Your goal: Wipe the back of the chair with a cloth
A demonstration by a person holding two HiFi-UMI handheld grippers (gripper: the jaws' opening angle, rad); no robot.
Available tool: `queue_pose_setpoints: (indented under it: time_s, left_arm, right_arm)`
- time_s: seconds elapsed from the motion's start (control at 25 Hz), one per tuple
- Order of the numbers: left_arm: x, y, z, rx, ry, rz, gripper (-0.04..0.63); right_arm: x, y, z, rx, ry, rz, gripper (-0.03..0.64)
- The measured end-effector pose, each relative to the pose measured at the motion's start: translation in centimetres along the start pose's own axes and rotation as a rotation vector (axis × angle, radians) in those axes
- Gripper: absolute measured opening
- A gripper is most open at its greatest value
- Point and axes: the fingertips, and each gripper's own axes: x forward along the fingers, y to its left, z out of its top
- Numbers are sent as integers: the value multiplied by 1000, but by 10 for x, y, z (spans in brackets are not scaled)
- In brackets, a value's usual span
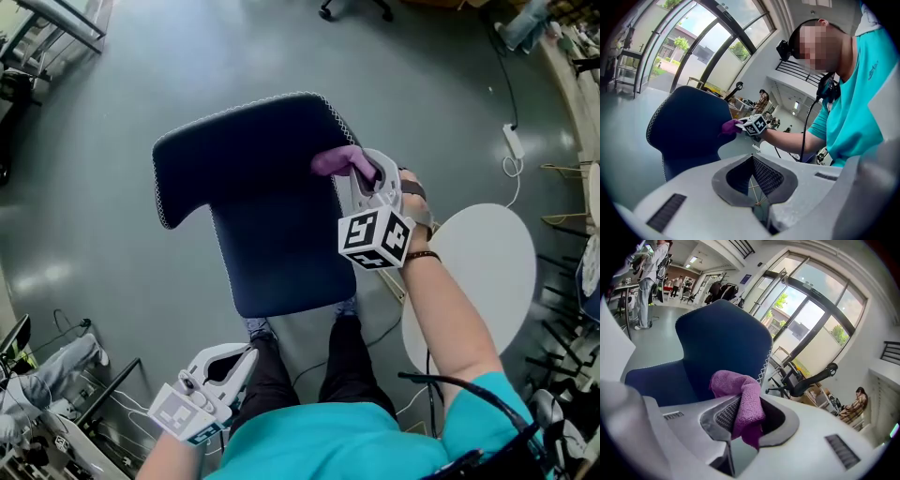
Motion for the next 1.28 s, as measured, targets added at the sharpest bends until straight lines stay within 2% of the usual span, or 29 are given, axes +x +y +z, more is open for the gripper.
queue_pose_setpoints:
  time_s: [0.12, 0.2, 0.48, 0.68, 0.8, 1.0, 1.12, 1.28]
  left_arm:
    - [-2, -2, -4, -15, -16, 18, 3]
    - [-13, 3, -10, -35, -34, 38, 3]
    - [-100, 46, -34, -89, -102, 149, 3]
    - [-172, 88, -58, -153, -174, 254, 3]
    - [-203, 100, -72, -182, -203, 287, 3]
    - [-237, 118, -89, -215, -212, 308, 3]
    - [-236, 121, -92, -221, -194, 300, 3]
    - [-210, 114, -83, -200, -154, 261, 3]
  right_arm:
    - [-3, 4, 7, 14, -28, 31, 89]
    - [-4, 29, 26, 7, -65, 93, 89]
    - [4, 175, 140, -69, -198, 330, 89]
    - [16, 256, 223, -137, -264, 418, 89]
    - [21, 281, 250, -167, -267, 421, 89]
    - [33, 289, 259, -162, -227, 392, 89]
    - [45, 284, 247, -155, -190, 362, 89]
    - [65, 249, 206, -119, -120, 296, 89]
